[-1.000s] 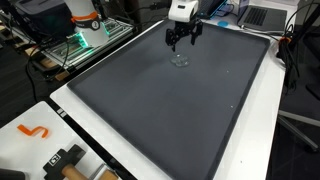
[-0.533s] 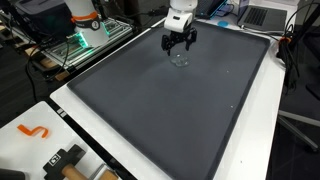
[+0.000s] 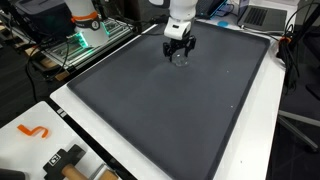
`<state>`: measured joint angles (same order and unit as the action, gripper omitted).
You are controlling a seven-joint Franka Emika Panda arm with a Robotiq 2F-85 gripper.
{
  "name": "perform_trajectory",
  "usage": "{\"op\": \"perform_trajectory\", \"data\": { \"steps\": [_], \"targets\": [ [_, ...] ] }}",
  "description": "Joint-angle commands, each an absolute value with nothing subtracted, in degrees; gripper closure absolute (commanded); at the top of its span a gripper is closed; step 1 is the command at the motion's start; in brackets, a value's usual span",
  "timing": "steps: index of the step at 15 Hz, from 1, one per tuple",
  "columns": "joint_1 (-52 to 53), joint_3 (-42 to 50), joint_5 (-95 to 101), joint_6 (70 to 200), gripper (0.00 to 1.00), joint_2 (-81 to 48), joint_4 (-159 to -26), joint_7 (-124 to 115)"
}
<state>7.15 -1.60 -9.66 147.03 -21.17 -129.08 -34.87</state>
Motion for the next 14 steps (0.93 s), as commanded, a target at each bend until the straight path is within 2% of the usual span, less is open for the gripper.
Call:
{"op": "perform_trajectory", "data": {
  "steps": [1, 8, 14],
  "targets": [
    [8.9, -0.2, -8.8, 149.4, 0.48, -21.7, -129.7, -36.3],
    [9.6, 0.4, -8.0, 149.1, 0.98, -21.2, -129.6, -36.4],
    [9.6, 0.5, -7.7, 148.9, 0.98, -20.7, -129.5, -36.3]
  ]
}}
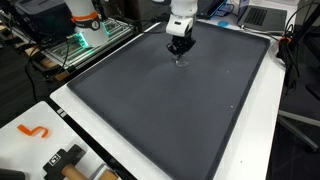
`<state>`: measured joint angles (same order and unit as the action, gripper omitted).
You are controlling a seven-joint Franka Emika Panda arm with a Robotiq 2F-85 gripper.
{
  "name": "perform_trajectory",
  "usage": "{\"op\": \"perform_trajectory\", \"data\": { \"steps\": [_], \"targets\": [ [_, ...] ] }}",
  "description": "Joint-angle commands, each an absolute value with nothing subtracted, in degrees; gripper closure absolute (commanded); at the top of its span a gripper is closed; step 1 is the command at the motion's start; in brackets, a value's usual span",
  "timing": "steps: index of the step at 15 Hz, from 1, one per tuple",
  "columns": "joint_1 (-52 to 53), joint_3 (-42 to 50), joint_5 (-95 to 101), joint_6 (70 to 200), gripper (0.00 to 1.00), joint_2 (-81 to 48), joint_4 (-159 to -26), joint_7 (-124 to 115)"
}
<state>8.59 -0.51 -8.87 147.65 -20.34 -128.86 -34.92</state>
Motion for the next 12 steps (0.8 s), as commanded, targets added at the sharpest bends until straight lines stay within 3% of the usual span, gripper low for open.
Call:
{"op": "perform_trajectory", "data": {
  "steps": [1, 5, 7, 12],
  "targets": [
    [9.6, 0.5, -7.7, 148.8, 0.99, -20.6, -129.5, -36.2],
    [9.5, 0.5, -7.6, 148.4, 0.99, -20.5, -129.5, -35.8],
    [9.5, 0.5, -7.6, 148.4, 0.70, -20.4, -129.5, -36.0],
    [9.5, 0.5, -7.7, 148.3, 0.36, -20.2, -129.4, -35.8]
  ]
}}
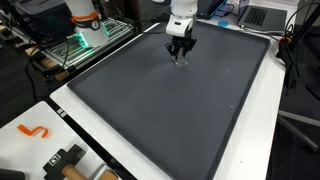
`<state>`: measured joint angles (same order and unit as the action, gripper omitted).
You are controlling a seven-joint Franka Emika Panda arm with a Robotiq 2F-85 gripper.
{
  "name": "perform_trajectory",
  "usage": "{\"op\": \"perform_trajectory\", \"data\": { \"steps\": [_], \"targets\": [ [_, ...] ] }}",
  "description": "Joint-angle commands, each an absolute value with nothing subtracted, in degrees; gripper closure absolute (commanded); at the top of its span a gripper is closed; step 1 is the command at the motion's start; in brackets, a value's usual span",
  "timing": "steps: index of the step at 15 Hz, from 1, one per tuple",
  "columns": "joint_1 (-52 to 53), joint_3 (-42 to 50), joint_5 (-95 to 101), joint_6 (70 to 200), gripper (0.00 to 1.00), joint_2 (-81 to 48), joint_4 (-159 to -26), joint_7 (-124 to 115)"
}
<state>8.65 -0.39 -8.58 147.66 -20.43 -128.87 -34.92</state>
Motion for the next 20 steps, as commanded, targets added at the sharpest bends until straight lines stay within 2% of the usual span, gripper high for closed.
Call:
{"op": "perform_trajectory", "data": {
  "steps": [1, 4, 5, 20],
  "targets": [
    [9.4, 0.4, -7.7, 148.3, 0.29, -20.2, -129.4, -35.7],
    [9.4, 0.5, -7.6, 148.4, 0.04, -20.0, -129.4, -35.5],
    [9.1, 0.2, -7.9, 148.3, 0.01, -19.8, -129.5, -34.9],
    [4.6, -0.8, -11.9, 140.2, 0.00, -9.9, -126.5, -23.7]
  ]
}}
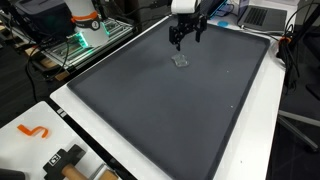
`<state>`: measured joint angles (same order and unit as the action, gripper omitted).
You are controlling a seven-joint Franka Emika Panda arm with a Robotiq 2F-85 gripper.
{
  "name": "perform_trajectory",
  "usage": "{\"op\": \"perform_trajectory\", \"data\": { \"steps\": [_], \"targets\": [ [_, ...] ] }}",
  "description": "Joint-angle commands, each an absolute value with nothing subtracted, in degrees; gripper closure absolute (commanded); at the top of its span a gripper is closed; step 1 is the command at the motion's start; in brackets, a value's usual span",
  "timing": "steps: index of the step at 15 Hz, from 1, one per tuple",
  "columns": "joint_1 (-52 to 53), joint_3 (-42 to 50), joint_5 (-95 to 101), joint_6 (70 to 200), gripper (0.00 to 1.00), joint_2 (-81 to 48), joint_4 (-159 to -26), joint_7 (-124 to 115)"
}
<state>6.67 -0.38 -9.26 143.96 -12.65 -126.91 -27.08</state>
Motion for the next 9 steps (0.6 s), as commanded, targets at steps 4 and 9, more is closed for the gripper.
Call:
{"op": "perform_trajectory", "data": {
  "steps": [4, 9],
  "targets": [
    [1.6, -0.2, -16.8, 133.2, 0.00, -8.9, -122.9, -20.1],
    [-1.9, 0.9, -21.1, 125.3, 0.00, -9.7, -118.4, -15.8]
  ]
}}
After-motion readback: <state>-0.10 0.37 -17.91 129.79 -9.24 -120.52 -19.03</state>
